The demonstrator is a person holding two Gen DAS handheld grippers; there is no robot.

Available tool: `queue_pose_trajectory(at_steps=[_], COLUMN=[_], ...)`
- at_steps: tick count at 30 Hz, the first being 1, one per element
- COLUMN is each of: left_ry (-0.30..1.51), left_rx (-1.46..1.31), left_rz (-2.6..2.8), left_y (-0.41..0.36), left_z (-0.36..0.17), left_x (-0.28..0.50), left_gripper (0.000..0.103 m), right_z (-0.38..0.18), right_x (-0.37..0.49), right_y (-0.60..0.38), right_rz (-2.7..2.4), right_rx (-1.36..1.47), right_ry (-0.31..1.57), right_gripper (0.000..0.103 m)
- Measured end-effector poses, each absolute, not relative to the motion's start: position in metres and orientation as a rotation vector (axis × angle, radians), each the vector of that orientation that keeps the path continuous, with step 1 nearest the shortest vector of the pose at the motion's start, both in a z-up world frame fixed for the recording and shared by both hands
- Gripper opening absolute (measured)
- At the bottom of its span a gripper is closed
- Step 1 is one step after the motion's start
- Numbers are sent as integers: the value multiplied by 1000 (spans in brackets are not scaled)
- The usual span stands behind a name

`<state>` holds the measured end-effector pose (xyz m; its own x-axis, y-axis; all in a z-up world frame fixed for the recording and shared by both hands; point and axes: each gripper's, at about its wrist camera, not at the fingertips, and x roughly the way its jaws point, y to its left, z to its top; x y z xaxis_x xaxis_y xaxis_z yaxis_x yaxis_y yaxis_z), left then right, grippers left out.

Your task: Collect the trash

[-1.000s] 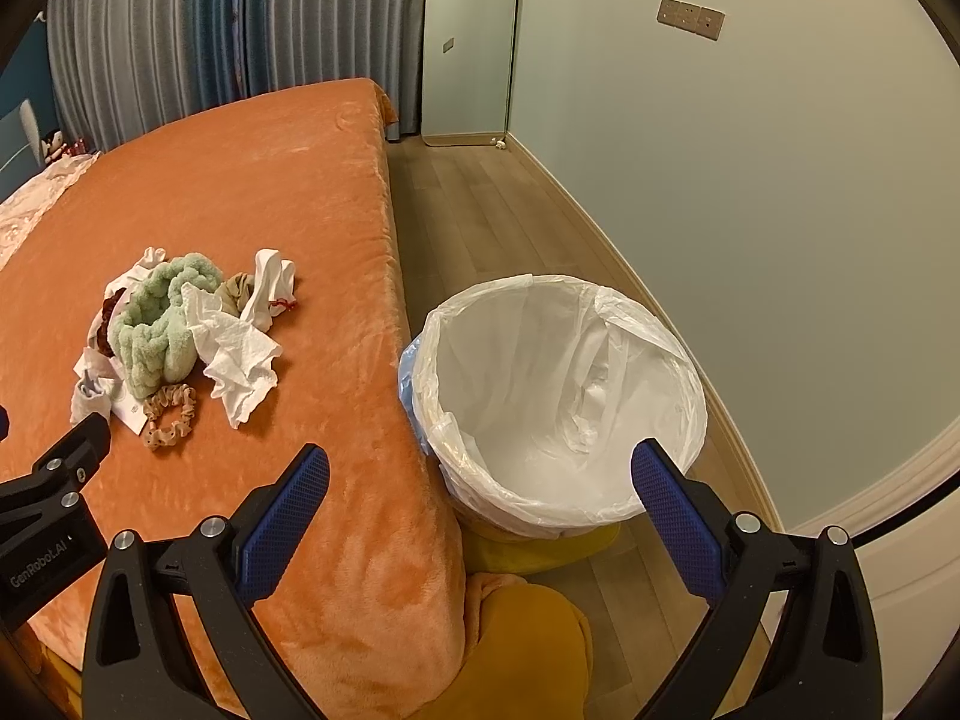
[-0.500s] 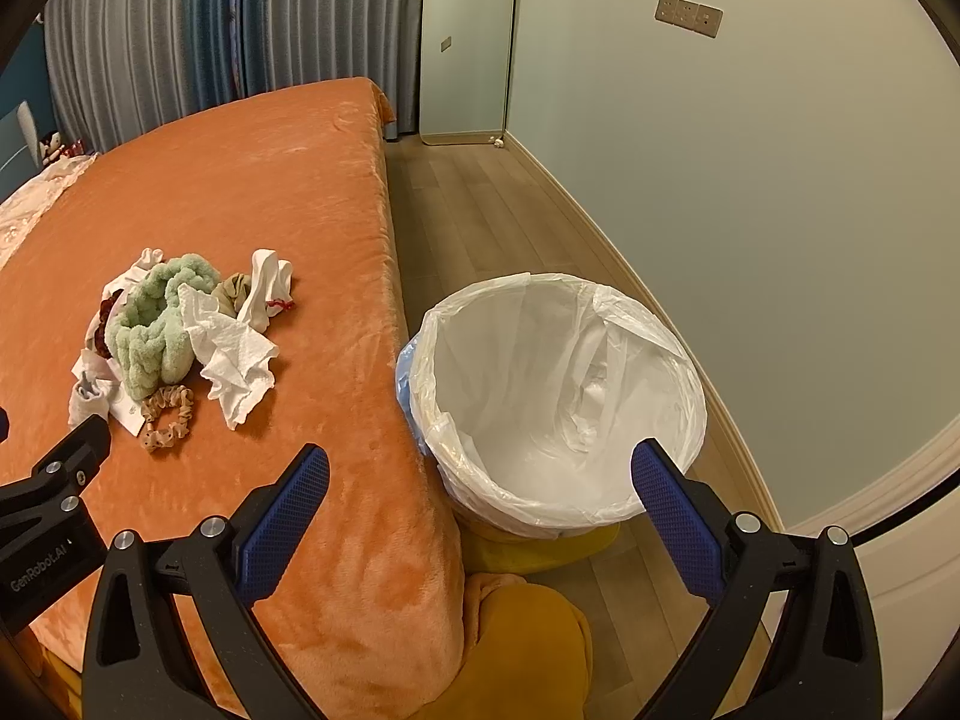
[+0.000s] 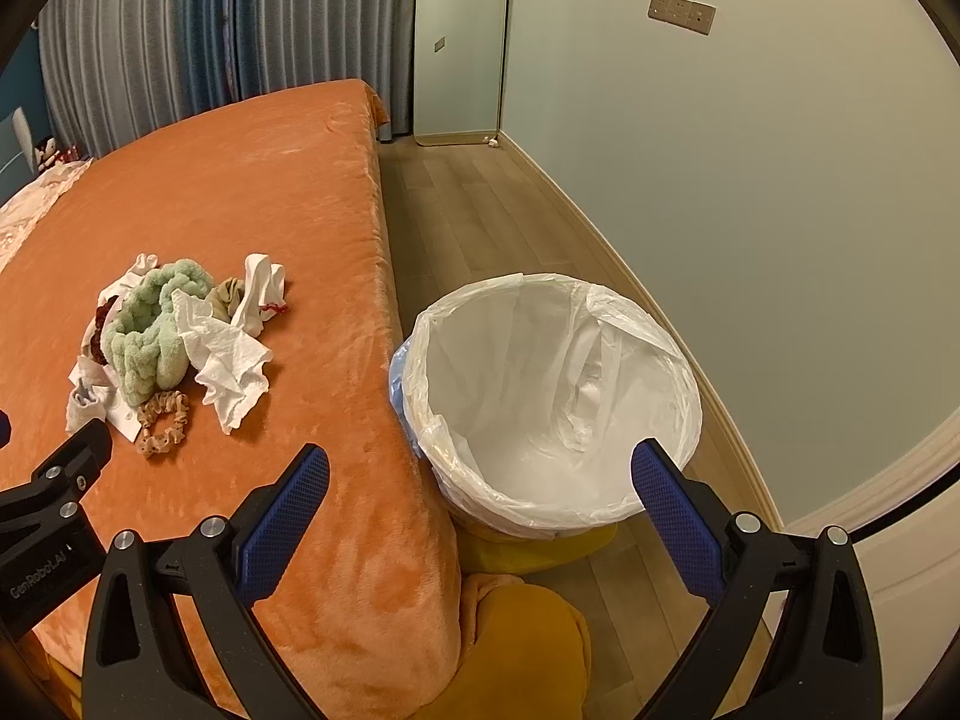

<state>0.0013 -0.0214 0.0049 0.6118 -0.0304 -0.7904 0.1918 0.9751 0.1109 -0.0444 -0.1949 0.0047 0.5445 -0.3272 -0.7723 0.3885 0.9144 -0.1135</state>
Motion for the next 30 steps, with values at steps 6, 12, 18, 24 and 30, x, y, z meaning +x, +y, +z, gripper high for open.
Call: queue_pose_trajectory(at_steps=[6,12,18,24,30], left_ry=[906,912,883,904,973], left_rx=[194,178,170,117,79], left_rz=[-122,-128,-151,-116,-23], left_y=[-21,-16,-7,28,92], left_z=[4,3,-4,-34,-71], left_x=[3,6,9,27,71], left_gripper=[96,96,96,96,96], right_z=[2,3,2,-20,-43], right_x=[-46,-46,-42,-24,2], right_y=[-193,-194,-191,-174,-147], right_rz=[-435,-444,-457,-435,-374], right_rx=[71,75,99,70,92], right_ry=[901,896,884,877,864], right_gripper=[96,96,96,96,96])
